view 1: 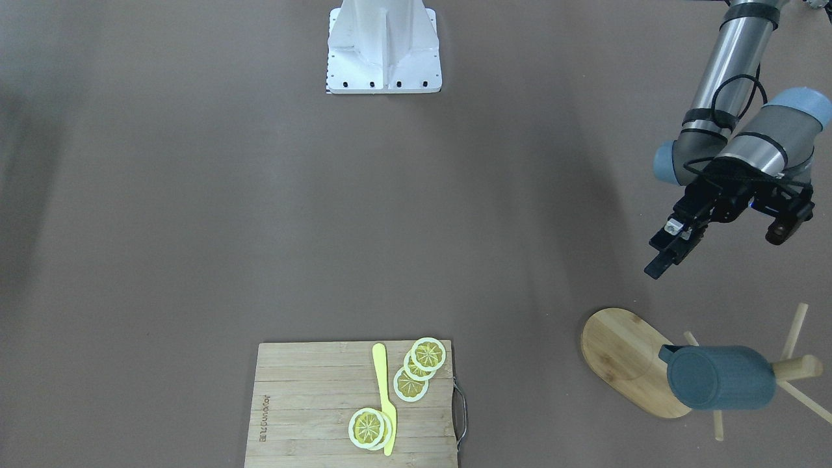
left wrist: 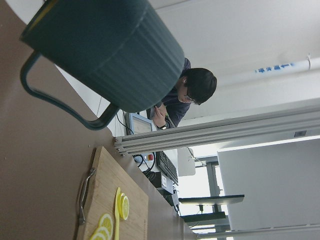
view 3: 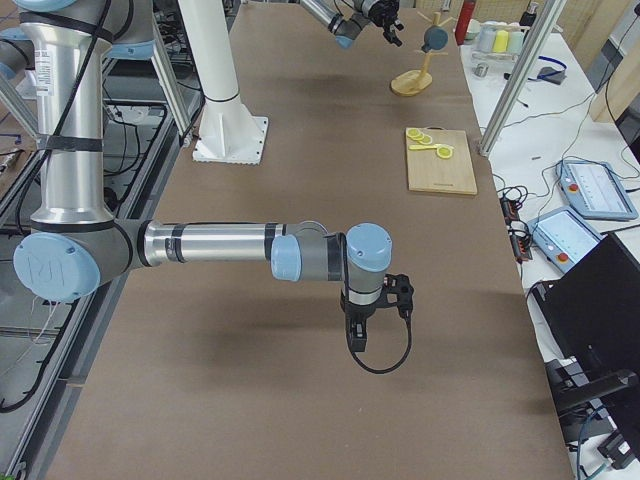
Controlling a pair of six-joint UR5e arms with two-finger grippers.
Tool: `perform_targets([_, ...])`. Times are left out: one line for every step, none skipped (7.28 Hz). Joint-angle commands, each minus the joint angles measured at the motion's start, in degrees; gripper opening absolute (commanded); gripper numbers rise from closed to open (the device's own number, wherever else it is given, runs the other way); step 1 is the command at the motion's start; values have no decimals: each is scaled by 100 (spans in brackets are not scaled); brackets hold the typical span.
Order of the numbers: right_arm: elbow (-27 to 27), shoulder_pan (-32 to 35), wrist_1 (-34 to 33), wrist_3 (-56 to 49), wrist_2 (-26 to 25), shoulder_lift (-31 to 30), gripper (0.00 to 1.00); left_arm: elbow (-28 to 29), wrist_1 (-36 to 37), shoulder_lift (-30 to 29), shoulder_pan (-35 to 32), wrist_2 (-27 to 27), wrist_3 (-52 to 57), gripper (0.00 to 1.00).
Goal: Hang cup on storage rack
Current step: 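Open the left gripper and pull it back from the hanging mug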
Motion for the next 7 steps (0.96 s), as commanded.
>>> perform_targets([-4, 0, 0, 0, 0, 2, 100, -13, 98, 112, 37, -5, 1964, 99])
perform_targets([-13, 0, 0, 0, 0, 2, 100, -22, 360, 165, 46, -5, 2783, 99])
perform_targets([-4, 0, 0, 0, 0, 2, 100, -39, 693, 322, 46, -23, 3835, 99])
perform_targets([-13, 0, 0, 0, 0, 11, 100, -83, 1018, 384, 46, -40, 4481, 99])
perform_targets([-13, 0, 0, 0, 0, 11, 100, -284, 1370, 559, 29, -49, 4766, 99])
perform_targets([-22, 0, 0, 0, 0, 11, 100, -616, 1878, 726, -32, -93, 5351, 99])
perform_targets([-22, 0, 0, 0, 0, 11, 100, -976, 2396, 884, -59, -163, 5818, 99])
